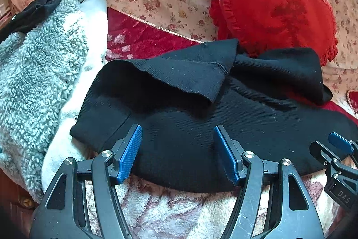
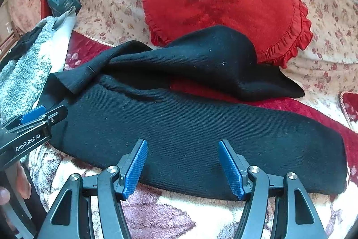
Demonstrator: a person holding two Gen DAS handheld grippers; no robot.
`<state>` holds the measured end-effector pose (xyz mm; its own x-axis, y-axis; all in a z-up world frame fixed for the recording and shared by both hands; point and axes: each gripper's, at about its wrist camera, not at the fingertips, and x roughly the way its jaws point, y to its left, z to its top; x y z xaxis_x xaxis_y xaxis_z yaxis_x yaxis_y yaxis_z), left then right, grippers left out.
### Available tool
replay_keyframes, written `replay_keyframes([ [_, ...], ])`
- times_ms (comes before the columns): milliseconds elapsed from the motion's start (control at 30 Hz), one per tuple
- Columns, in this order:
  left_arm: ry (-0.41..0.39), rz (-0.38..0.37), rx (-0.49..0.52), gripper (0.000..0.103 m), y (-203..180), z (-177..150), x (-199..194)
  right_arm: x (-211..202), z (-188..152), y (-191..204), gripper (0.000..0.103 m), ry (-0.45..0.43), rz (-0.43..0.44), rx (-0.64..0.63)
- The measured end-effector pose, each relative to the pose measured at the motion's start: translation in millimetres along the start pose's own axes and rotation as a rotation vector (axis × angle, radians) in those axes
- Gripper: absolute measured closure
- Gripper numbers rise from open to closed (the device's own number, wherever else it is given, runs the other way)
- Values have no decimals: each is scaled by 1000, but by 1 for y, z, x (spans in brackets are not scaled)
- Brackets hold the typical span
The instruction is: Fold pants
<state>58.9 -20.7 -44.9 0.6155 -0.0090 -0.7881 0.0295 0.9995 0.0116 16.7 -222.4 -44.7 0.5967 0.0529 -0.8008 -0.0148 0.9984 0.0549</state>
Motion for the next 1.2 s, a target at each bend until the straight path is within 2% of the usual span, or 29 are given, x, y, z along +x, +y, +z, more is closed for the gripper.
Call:
replay_keyframes([
  [367, 7, 18, -3, 37, 1, 8, 10, 5, 4, -1, 39, -1, 0, 1],
  [1000, 25, -5, 7, 37, -9, 10, 17, 6, 6, -6, 39, 12, 13, 26],
  [1200, 27, 38, 13, 37, -6, 27, 30, 8, 7, -12, 39, 13, 14, 33],
])
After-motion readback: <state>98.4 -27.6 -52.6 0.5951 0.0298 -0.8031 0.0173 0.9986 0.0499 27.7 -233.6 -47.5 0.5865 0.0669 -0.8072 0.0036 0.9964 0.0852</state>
